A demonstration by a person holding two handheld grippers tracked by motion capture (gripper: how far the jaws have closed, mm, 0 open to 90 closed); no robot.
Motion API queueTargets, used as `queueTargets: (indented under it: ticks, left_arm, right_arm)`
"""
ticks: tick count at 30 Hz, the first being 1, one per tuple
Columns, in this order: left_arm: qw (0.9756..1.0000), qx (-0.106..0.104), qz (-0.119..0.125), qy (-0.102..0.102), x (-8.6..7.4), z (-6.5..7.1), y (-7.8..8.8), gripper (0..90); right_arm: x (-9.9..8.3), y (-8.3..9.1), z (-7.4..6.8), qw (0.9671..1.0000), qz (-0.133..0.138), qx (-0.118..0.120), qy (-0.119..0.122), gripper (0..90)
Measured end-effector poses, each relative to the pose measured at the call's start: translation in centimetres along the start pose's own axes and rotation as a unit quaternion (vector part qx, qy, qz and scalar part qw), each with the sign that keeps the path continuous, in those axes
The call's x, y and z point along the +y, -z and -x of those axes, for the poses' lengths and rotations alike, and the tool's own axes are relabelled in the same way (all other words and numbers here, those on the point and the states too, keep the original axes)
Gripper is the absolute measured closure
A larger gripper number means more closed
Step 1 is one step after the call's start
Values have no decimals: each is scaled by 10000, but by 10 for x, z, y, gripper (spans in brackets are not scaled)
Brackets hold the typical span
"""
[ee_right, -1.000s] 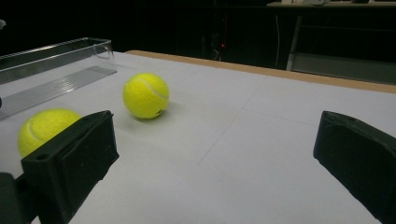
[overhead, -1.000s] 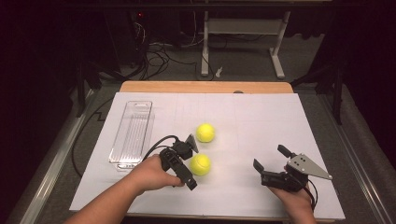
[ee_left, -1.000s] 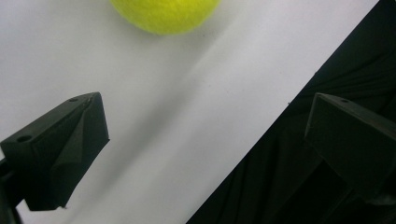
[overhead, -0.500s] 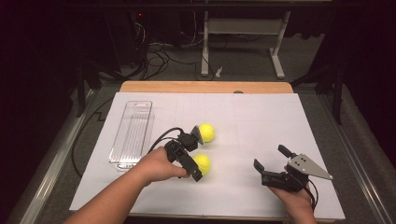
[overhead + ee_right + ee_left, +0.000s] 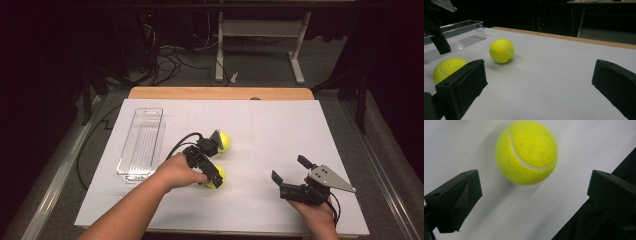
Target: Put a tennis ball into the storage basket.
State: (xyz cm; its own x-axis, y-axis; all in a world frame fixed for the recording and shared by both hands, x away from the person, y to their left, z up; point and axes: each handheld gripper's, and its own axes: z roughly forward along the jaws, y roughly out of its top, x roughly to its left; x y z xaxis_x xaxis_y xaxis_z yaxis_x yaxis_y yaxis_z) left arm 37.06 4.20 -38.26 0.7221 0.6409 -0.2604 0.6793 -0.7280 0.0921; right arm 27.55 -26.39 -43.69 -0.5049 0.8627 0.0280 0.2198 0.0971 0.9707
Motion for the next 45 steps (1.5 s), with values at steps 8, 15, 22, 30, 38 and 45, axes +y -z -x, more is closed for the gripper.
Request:
queueTargets:
  ticks: [8, 15, 22, 30, 38, 45]
  left_arm:
    - [9999, -45, 80, 106, 7, -5, -7, 7]
    - [9999, -46, 39, 138, 12, -8, -14, 7]
    - [9999, -17, -25, 152, 15, -9, -20, 7]
    - [9998, 64, -71, 157, 17, -8, -25, 10]
    - [9999, 77, 6, 112, 17, -8, -27, 94]
    - [9999, 121, 6, 96, 17, -7, -28, 170]
  right_arm:
    - [0, 0, 0, 10000, 3, 2, -9, 2]
    - [0, 0, 0, 10000, 6, 8, 7, 2]
    - [0, 0, 0, 10000, 1, 12, 6, 2]
    - [0, 0, 0, 10000, -2, 16, 10, 2]
    - [0, 0, 0, 10000, -4, 17, 12, 2]
    - [0, 0, 0, 10000, -13, 21, 19, 2]
